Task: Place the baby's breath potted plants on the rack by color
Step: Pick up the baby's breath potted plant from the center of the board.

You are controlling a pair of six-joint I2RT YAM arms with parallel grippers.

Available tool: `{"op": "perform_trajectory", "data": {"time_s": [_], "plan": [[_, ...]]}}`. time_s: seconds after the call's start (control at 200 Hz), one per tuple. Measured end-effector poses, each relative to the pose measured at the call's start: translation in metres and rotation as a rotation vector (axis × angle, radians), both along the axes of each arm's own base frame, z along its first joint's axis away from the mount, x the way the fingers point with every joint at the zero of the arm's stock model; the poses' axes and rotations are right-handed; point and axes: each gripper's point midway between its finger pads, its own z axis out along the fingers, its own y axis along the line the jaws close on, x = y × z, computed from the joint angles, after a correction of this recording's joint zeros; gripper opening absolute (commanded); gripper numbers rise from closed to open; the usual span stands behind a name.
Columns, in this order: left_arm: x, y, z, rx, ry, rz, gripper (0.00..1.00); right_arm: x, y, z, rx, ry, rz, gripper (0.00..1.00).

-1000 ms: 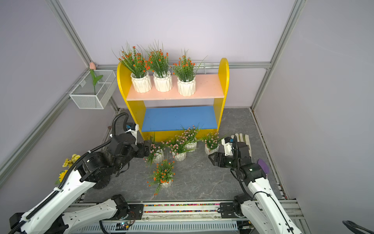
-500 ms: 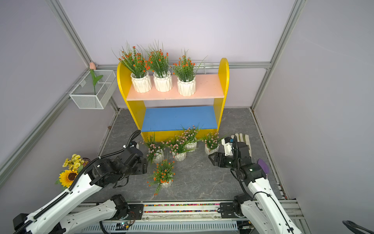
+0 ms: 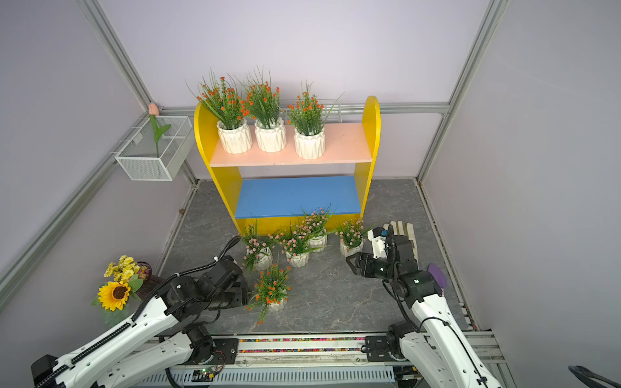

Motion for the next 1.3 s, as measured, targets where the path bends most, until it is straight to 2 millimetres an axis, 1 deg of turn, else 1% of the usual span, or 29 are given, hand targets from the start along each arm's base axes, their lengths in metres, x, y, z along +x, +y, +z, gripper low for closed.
{"op": "perform_trajectory", "data": {"time_s": [0.07,0.29,0.4,0.57,0.645,0.92,0.98,1.105,1.3], "plan": [[0.001,-0.006,-0.004,-0.017,0.011,-0.004,0.63,0.000,0.000,0.000,0.000,0.001,0.000,0.73],[0.007,-0.022,-0.007,-0.050,0.023,-0.023,0.62,-0.001,0.000,-0.002,-0.001,0.006,0.000,0.73],[0.008,-0.027,-0.012,-0.044,0.041,-0.040,0.57,-0.001,0.000,-0.002,-0.001,0.004,-0.001,0.73],[0.010,-0.034,-0.015,-0.049,0.051,-0.060,0.53,-0.002,-0.002,-0.001,-0.003,-0.002,-0.004,0.73],[0.011,-0.036,-0.016,-0.051,0.051,-0.068,0.48,-0.003,-0.002,-0.001,-0.005,-0.001,-0.006,0.73],[0.012,-0.042,-0.022,-0.045,0.069,-0.097,0.43,-0.005,-0.003,-0.001,-0.005,-0.001,-0.006,0.73],[0.012,-0.043,-0.024,-0.041,0.076,-0.101,0.39,-0.006,-0.003,-0.001,-0.005,-0.003,-0.006,0.73],[0.011,-0.046,-0.028,-0.037,0.090,-0.115,0.36,-0.008,-0.003,-0.004,-0.007,0.004,-0.006,0.73],[0.013,-0.051,-0.030,-0.036,0.104,-0.135,0.24,-0.010,-0.004,-0.009,-0.009,0.013,-0.006,0.73]]}}
